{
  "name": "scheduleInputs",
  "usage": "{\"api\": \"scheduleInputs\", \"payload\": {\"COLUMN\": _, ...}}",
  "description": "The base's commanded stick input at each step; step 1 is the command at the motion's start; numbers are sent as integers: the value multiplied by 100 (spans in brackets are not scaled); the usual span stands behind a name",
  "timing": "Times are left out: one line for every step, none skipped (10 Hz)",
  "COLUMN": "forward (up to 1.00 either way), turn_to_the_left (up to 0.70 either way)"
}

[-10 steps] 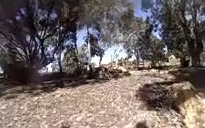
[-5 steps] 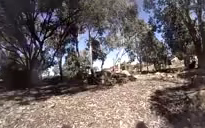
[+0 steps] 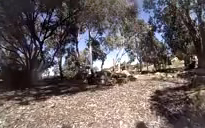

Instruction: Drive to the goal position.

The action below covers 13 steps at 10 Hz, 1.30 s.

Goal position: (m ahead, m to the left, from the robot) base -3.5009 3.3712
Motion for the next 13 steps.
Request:
{"api": "scheduleInputs", "payload": {"forward": 70, "turn_to_the_left": 27}}
{"api": "scheduleInputs", "payload": {"forward": 70, "turn_to_the_left": 27}}
{"api": "scheduleInputs", "payload": {"forward": 70, "turn_to_the_left": 27}}
{"api": "scheduleInputs", "payload": {"forward": 70, "turn_to_the_left": 27}}
{"api": "scheduleInputs", "payload": {"forward": 70, "turn_to_the_left": 27}}
{"api": "scheduleInputs", "payload": {"forward": 70, "turn_to_the_left": 27}}
{"api": "scheduleInputs", "payload": {"forward": 70, "turn_to_the_left": 27}}
{"api": "scheduleInputs", "payload": {"forward": 70, "turn_to_the_left": 27}}
{"api": "scheduleInputs", "payload": {"forward": 70, "turn_to_the_left": 27}}
{"api": "scheduleInputs", "payload": {"forward": 70, "turn_to_the_left": 27}}
{"api": "scheduleInputs", "payload": {"forward": 70, "turn_to_the_left": 27}}
{"api": "scheduleInputs", "payload": {"forward": 70, "turn_to_the_left": 27}}
{"api": "scheduleInputs", "payload": {"forward": 70, "turn_to_the_left": 27}}
